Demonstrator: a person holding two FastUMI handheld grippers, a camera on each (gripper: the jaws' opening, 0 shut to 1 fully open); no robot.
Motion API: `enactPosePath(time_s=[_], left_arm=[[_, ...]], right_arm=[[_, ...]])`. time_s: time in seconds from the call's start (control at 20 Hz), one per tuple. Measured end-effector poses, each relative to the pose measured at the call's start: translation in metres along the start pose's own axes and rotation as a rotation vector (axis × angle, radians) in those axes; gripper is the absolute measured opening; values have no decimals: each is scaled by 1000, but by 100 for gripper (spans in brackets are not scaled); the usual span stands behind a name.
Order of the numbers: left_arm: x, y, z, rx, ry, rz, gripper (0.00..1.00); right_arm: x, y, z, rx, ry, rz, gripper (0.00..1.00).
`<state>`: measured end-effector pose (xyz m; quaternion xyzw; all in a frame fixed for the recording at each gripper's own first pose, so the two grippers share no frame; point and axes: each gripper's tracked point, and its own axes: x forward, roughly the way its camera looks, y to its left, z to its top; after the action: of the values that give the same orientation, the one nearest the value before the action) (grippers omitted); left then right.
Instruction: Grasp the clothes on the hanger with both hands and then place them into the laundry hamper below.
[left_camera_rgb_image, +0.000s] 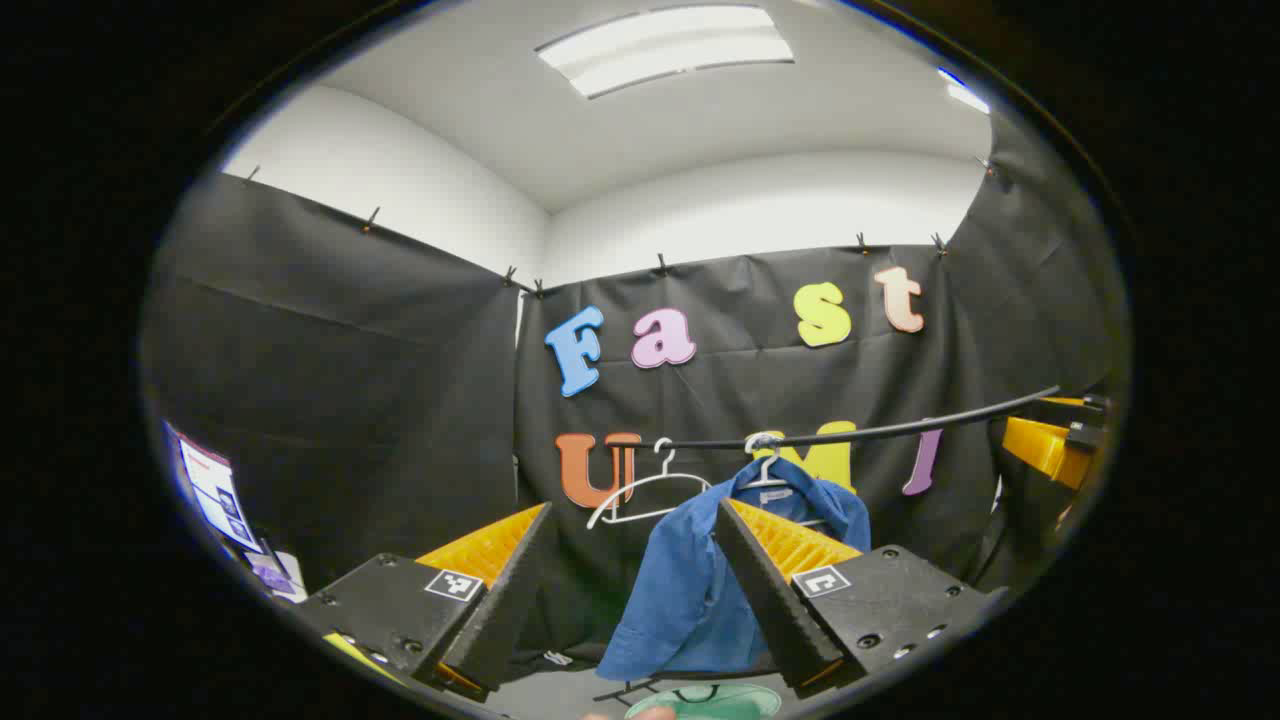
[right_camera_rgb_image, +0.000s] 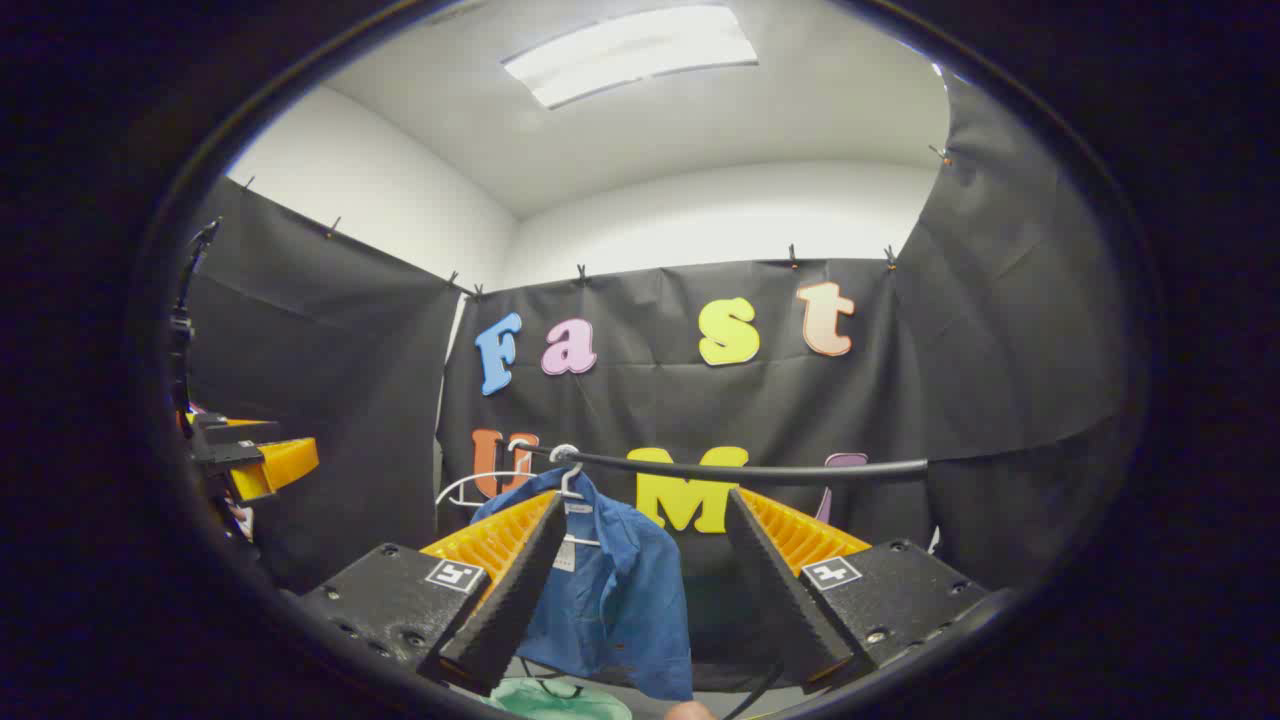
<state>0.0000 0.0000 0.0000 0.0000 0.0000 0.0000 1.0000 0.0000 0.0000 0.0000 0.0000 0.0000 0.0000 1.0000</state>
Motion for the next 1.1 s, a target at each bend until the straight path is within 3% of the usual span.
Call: enactPosePath(time_s=[0.25,0.6,1.1], left_arm=[[25,-3,-23,-29,63,-85,100],[49,0,-38,-32,73,-141,100],[95,-7,-106,-91,120,-218,100]], right_arm=[[23,9,-16,-4,50,-54,100],[45,24,-41,5,117,-94,100],[87,56,-105,-21,197,-169,100]])
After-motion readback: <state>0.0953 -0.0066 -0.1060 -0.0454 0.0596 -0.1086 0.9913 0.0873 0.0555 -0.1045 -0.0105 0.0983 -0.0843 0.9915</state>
